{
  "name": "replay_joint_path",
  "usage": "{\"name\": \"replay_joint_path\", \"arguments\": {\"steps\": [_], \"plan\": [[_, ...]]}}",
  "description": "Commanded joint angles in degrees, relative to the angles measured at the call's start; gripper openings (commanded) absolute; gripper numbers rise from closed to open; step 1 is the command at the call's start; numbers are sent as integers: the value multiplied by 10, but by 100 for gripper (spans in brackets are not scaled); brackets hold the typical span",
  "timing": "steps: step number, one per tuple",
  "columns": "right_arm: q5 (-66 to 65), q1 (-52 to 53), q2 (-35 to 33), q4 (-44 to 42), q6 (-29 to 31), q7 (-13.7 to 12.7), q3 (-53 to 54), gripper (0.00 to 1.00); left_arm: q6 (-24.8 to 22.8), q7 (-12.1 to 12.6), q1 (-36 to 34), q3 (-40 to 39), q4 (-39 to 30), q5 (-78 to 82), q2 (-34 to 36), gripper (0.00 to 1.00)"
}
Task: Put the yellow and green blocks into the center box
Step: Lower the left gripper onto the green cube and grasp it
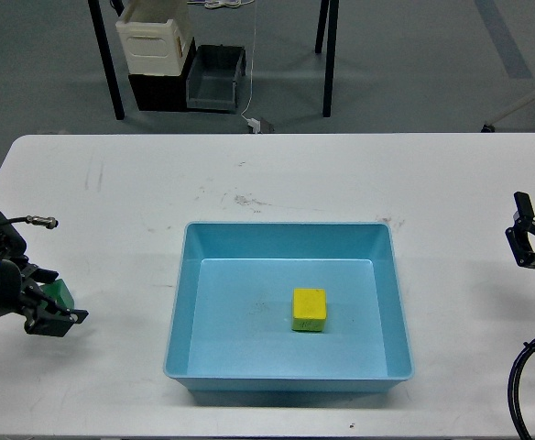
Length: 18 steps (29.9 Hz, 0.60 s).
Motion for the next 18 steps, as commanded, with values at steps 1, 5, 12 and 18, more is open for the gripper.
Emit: {"name": "replay_joint_path", "arguments": {"steps": [1, 5, 12, 18], "plan": [[0, 0, 2, -1, 0, 0, -3, 100, 0, 0, -1, -2, 5, 0, -1, 99], [0, 0, 3, -1, 0, 0, -3, 100, 0, 0, -1, -1, 7, 0, -1, 99], [0, -5, 3, -1, 0, 1, -2, 100, 0, 0, 5, -1, 3, 0, 9, 99], [0, -5, 4, -1, 0, 1, -5, 100, 0, 0, 3, 29, 2, 0, 35, 99]]}}
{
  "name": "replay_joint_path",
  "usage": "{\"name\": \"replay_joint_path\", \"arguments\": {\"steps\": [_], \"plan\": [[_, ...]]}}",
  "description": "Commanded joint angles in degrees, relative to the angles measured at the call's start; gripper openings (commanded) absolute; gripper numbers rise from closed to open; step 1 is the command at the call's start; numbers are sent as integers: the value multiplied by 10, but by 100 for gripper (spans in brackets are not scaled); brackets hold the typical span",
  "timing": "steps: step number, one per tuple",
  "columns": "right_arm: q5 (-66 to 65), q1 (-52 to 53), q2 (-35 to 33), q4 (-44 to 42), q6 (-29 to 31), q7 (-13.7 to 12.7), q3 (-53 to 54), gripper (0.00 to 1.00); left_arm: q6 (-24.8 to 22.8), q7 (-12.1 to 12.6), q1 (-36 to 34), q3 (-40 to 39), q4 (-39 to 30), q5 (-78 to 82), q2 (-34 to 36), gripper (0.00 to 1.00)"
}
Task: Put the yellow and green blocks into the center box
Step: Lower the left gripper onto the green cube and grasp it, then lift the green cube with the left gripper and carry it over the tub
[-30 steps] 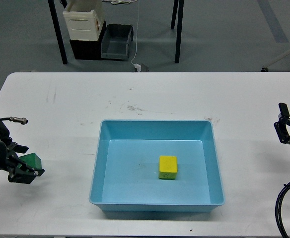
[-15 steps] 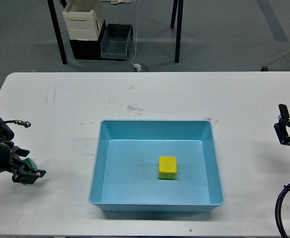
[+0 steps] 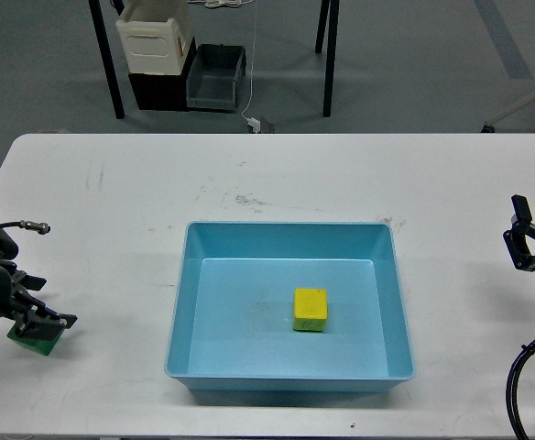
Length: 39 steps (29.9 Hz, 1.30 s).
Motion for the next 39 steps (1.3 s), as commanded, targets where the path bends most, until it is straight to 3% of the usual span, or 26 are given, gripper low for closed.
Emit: {"name": "replay_joint_path", "arguments": {"steps": [1, 5, 8, 12, 15, 26, 33, 39], "plan": [[0, 0, 1, 0, 0, 0, -1, 100, 0, 0, -2, 24, -1, 0, 11, 99], [0, 0, 1, 0, 0, 0, -2, 100, 7, 0, -1, 31, -3, 0, 15, 99], [0, 0, 1, 0, 0, 0, -2, 100, 45, 0, 0, 32, -1, 0, 12, 98], [0, 0, 0, 0, 0, 0, 1, 100, 79, 0, 10, 38, 1, -7, 13, 85], [0, -4, -1, 0, 0, 0, 1, 100, 81, 0, 13, 43, 1, -3, 13, 78], [0, -4, 0, -1, 0, 0, 1, 100, 81, 0, 13, 55, -3, -19, 17, 77], [0, -4, 0, -1, 0, 0, 1, 100, 93, 0, 17, 58, -3, -26, 22, 50], [0, -4, 0, -1, 0, 0, 1, 100, 144, 0, 19, 58, -3, -26, 23, 38]]}}
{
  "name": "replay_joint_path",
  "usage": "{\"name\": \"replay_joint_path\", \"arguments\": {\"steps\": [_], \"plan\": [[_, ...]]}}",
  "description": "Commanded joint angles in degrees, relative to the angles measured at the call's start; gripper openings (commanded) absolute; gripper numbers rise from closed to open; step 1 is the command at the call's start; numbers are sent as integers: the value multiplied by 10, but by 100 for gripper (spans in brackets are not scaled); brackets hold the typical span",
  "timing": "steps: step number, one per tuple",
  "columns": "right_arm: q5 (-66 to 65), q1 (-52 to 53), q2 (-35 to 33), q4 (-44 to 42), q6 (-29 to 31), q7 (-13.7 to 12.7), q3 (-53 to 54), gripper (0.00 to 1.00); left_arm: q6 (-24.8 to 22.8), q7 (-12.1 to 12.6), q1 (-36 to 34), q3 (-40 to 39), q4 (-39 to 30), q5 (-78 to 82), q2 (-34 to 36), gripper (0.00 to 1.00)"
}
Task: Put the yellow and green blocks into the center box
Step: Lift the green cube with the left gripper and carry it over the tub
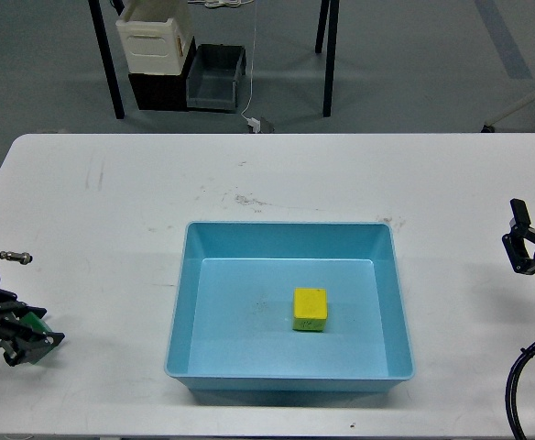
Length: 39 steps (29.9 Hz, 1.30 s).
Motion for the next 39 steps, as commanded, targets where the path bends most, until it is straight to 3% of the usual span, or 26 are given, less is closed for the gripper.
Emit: {"name": "replay_joint_path", "arguments": {"steps": [1, 8, 11, 16, 21, 24, 32, 39], "plan": [[0, 0, 0, 1, 0, 0, 0, 100, 37, 0, 1, -1, 1, -1, 4, 37], [0, 0, 0, 1, 0, 0, 0, 100, 95, 0, -16, -11, -3, -73, 44, 34], [0, 0, 0, 0, 0, 0, 0, 100, 102, 0, -60, -7, -11, -128, 48, 34], [-1, 0, 0, 0, 0, 0, -2, 100, 97, 0, -124, -8, -45, -170, 37, 34], [-1, 0, -2, -6, 0, 0, 0, 100, 95, 0, -170, -4, -64, -175, -26, 34], [-1, -6, -3, -6, 0, 0, 0, 100, 73, 0, -198, -4, -64, -174, -78, 34], [0, -8, -4, -5, 2, 0, -2, 100, -40, 0, -269, -1, -67, -170, -199, 35], [0, -8, -4, -5, 2, 0, -2, 100, -78, 0, -305, 40, -71, -101, -251, 35]]}}
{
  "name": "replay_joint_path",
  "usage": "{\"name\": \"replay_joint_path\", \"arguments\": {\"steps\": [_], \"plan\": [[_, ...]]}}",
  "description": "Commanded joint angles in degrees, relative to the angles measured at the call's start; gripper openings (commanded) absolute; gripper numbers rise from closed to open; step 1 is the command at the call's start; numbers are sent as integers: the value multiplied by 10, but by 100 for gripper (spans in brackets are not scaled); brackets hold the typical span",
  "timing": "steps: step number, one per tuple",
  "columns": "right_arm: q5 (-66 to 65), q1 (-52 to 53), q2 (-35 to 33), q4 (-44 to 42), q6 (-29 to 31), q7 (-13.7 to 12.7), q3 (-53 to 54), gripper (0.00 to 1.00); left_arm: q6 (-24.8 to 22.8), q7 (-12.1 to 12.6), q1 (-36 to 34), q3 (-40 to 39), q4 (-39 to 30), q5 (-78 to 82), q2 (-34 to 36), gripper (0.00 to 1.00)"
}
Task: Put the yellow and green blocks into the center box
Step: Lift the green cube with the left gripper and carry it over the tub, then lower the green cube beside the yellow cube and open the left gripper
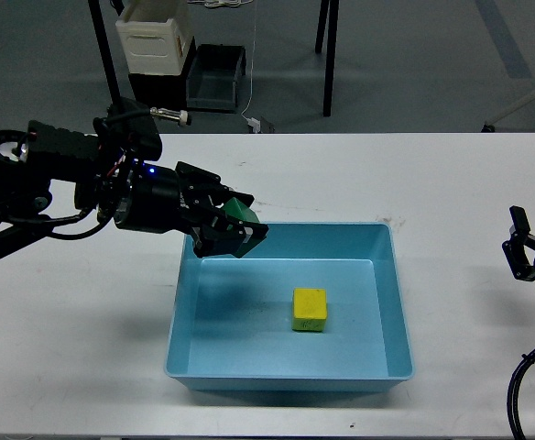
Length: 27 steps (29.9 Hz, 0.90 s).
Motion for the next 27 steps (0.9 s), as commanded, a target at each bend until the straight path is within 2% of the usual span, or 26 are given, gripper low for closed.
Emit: {"name": "replay_joint_path", "arguments": {"steps": [1, 10, 17, 18, 20, 27], "plan": [[-1, 0, 1, 0, 0, 0, 0, 100, -17, 0, -27, 47, -1, 37, -22, 35], [-1, 0, 0, -1, 0, 0, 0, 100, -18, 0, -42, 117, 21, 158, -97, 38], [0, 0, 0, -3, 0, 0, 1, 100, -18, 0, -41, 141, 69, 158, -123, 44], [0, 0, 1, -3, 0, 0, 0, 100, -18, 0, -40, 144, 75, 158, -123, 48], [0, 0, 1, -3, 0, 0, -1, 100, -17, 0, -37, 151, 83, 158, -123, 62], [0, 0, 1, -2, 0, 0, -11, 100, -14, 0, -23, 157, 86, 158, -135, 81]]}}
